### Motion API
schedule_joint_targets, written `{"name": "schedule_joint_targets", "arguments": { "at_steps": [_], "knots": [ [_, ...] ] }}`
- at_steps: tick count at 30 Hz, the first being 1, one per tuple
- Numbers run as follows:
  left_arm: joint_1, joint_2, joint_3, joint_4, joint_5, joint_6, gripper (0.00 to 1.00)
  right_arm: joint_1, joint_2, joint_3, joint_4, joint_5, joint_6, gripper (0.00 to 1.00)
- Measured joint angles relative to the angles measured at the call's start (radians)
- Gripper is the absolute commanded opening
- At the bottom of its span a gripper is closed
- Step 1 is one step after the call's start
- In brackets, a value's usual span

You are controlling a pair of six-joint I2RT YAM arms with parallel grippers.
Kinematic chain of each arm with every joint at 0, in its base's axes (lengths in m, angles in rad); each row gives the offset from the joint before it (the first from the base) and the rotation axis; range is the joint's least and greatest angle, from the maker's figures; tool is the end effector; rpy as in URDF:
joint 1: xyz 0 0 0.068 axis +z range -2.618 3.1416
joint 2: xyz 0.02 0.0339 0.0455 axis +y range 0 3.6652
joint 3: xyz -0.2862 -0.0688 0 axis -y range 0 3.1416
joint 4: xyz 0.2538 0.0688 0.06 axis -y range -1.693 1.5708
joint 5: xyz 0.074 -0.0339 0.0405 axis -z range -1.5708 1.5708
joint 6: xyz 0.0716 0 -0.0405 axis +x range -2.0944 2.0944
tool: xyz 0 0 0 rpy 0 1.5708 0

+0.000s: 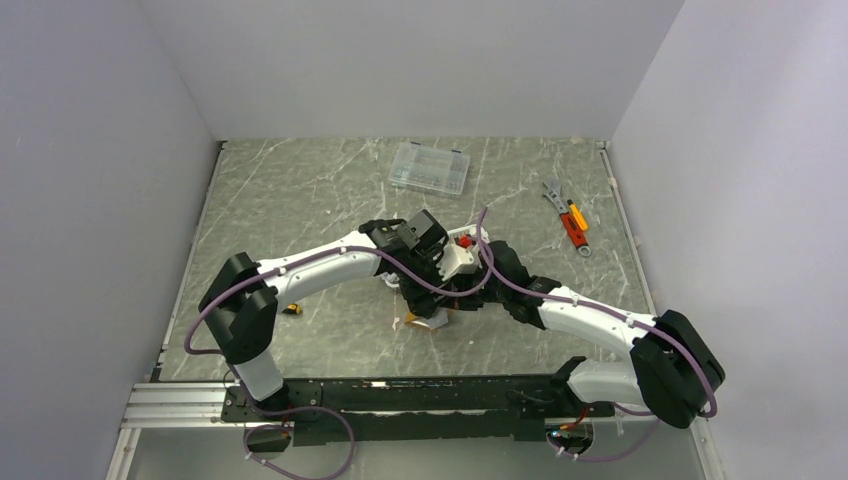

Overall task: Put the credit cards into the card holder
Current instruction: Open the card holder at the center of the board.

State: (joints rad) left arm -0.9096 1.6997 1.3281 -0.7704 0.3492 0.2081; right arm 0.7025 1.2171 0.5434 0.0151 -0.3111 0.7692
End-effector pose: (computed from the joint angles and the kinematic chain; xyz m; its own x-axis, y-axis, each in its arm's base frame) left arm 0.2102 -0.3101 0.2326 -0.3752 0.7983 -0.4711 0.9265 0.3064 -0.2186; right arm 0.1912 0.1906 0.1835 -0.8920 0.1125 -0.4379 -0.2498 0.6847 0.6847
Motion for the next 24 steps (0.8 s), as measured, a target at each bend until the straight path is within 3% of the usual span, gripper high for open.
{"name": "schedule_joint_targets", "arguments": {
  "at_steps": [10,24],
  "knots": [
    [0.001,0.0,-0.042,0.057,-0.099,0.028,0.37,0.002,0.002,0.0,0.001,-0.005,0.0,0.0],
    [0.011,-0.014,-0.051,0.03,-0.145,0.042,0.25,0.004,0.052,-0.018,0.06,-0.009,0.0,0.0]
  ]
}}
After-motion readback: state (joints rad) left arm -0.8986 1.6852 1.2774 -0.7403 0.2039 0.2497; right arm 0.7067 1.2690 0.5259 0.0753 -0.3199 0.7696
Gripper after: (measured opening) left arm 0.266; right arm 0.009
